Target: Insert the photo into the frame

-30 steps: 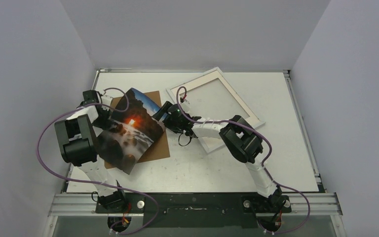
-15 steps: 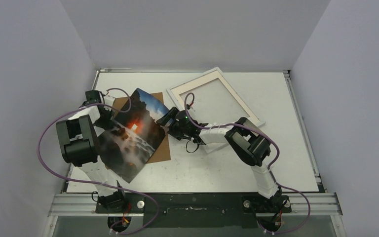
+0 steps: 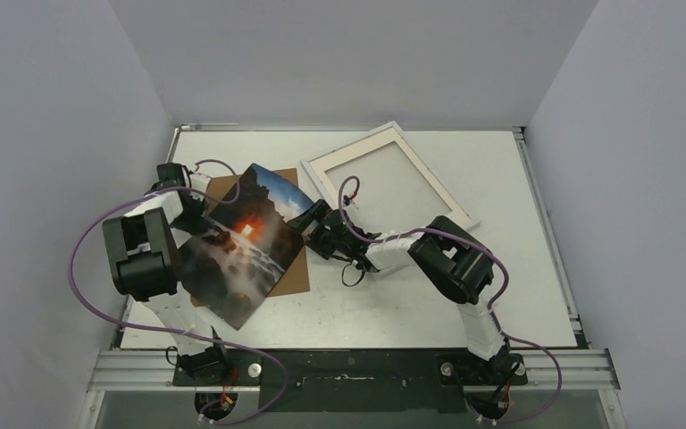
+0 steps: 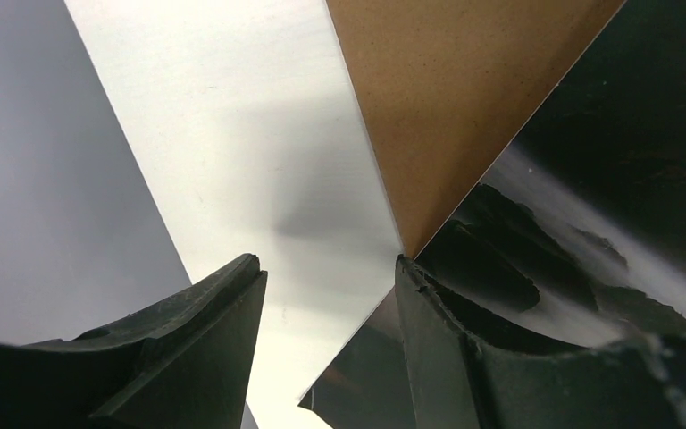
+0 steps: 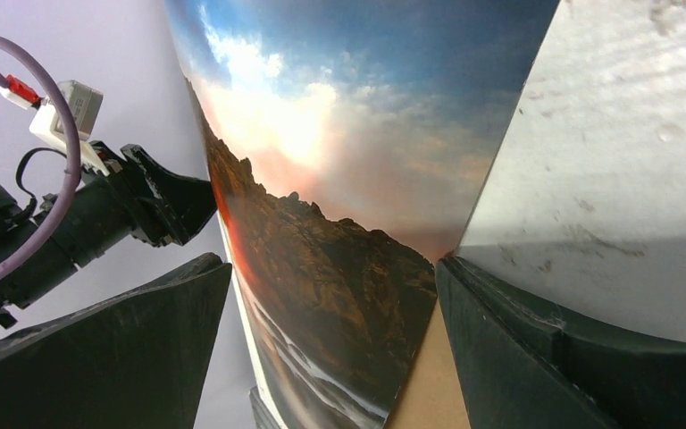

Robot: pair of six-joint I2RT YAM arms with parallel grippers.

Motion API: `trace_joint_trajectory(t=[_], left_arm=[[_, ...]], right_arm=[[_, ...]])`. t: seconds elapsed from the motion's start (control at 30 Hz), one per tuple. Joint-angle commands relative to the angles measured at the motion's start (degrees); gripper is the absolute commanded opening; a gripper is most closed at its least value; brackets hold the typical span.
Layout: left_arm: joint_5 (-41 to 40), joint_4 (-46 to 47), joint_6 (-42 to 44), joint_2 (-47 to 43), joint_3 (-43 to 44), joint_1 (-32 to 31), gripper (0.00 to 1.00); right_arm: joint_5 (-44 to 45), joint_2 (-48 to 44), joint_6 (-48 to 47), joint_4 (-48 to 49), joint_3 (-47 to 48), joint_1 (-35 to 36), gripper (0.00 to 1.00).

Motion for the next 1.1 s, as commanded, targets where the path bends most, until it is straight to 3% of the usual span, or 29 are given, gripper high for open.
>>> trace_joint_trajectory(t=[0.0,0.43,0.7,1.07], left_arm=[[6.6,-7.12,-1.19,1.1,-2.62,-2.44,0.54],[7.14,-6.88,-1.34,-0.46,-4.67,-5.52,0.54],[7.67,-7.4,-1.67,-1.29,-5.07,-7.98,0.52],[7.39,-7.15,-2.3,0.23,-4.06,-10.37,0.52]], right_arm=[[7.21,-2.32,-0.22,0.18,-4.83,3.13,0.9],[10.69,-3.32,4.42,7.97,-11.47,3.82,0.9],[10.09,-1.43,3.9,7.85,-9.03,4.48,0.9],[6.56,1.84,3.84,20.56,-10.08,4.43,0.9]])
